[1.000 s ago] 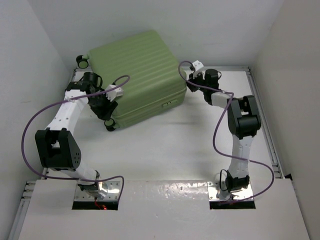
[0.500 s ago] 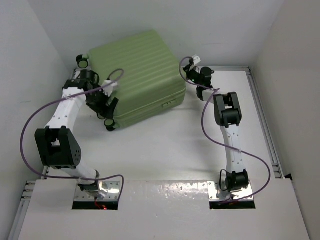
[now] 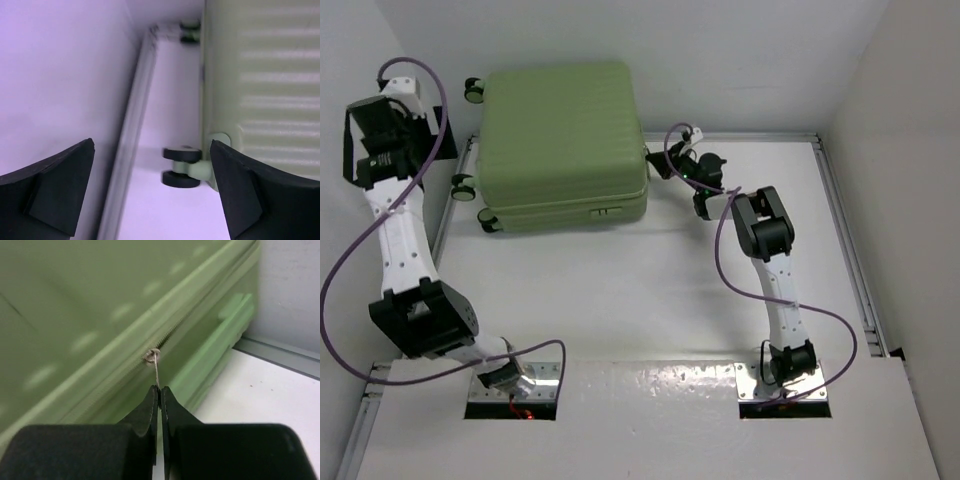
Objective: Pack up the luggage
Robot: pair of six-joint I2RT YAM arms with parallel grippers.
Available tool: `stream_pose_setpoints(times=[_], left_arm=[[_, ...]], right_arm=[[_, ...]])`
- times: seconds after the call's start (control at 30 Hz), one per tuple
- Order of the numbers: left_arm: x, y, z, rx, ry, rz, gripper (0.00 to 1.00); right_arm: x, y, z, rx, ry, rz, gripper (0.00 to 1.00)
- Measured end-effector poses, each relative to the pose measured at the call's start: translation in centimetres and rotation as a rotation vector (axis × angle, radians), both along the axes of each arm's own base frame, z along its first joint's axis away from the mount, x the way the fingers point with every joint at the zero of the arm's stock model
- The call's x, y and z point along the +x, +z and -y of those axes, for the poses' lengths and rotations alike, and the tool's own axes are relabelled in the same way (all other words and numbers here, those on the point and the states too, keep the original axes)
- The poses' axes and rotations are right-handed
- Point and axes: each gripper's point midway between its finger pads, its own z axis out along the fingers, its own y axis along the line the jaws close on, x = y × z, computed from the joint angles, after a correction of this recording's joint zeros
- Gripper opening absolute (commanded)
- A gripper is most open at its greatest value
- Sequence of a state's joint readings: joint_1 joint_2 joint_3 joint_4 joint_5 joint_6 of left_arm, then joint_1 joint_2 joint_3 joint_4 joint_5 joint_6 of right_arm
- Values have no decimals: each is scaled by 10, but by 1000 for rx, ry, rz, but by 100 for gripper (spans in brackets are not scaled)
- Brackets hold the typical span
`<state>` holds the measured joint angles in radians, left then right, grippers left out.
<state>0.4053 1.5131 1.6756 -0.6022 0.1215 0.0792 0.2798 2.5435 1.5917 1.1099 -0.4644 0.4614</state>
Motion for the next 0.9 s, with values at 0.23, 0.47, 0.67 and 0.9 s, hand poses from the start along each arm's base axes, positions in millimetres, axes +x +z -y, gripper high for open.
stream_pose_setpoints(times=[0.23,0.47,0.67,0.9], left_arm=[[-33,33,49,150,-212,126,89],[-12,9,191,120,-645,87,71],[11,-12,295,120,-901,30,66],[20,-40,357,210,-1019,-37,61]], right_arm=[[-37,16,-28,91,33,-88,0],[-65,17,-56,113,104,-139,0],[-83,17,-81,126,166,-165,0],[-91,15,-93,128,184,-198,0]])
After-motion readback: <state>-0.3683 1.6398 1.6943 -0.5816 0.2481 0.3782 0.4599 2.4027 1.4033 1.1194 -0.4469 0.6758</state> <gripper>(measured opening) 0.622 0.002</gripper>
